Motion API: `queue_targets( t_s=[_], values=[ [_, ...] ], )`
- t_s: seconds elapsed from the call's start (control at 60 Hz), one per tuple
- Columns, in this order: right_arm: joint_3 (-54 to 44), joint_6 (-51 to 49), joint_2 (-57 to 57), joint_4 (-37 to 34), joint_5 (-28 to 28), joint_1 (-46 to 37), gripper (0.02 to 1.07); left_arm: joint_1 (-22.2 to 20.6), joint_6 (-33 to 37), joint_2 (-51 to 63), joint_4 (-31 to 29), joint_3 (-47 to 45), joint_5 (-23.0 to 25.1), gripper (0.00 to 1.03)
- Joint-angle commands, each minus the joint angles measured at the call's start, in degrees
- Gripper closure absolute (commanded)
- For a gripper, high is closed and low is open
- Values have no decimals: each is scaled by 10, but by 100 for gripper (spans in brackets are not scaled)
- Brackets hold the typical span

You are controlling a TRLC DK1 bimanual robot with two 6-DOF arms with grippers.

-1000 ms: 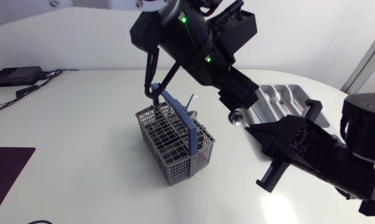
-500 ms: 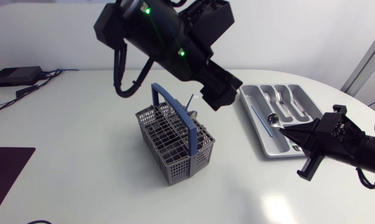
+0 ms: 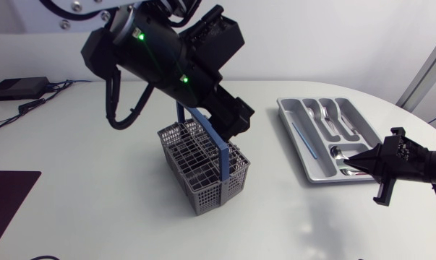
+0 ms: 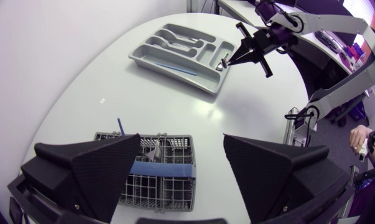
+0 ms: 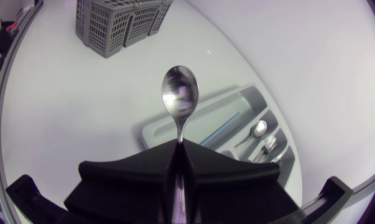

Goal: Unload the cutlery basket into the drawer organizer.

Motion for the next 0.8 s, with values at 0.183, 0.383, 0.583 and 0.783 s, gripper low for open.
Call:
queue_targets(
  t_s=[0.183,0.383,0.583,0.783],
  values=[
    [153,-183,183,-76,9,-82,101,3,2,-12,15,-21,-14,11],
    [222,-235,253,-98,50,-90,101,2,-3,-14,15,-18,-27,11],
    [234,-263,294,-71,95,-72,101,1,-7,-17,15,-24,-35,10],
    [231,-274,319,-30,130,-52,101,5,-9,-28,15,-32,-38,10]
  ],
)
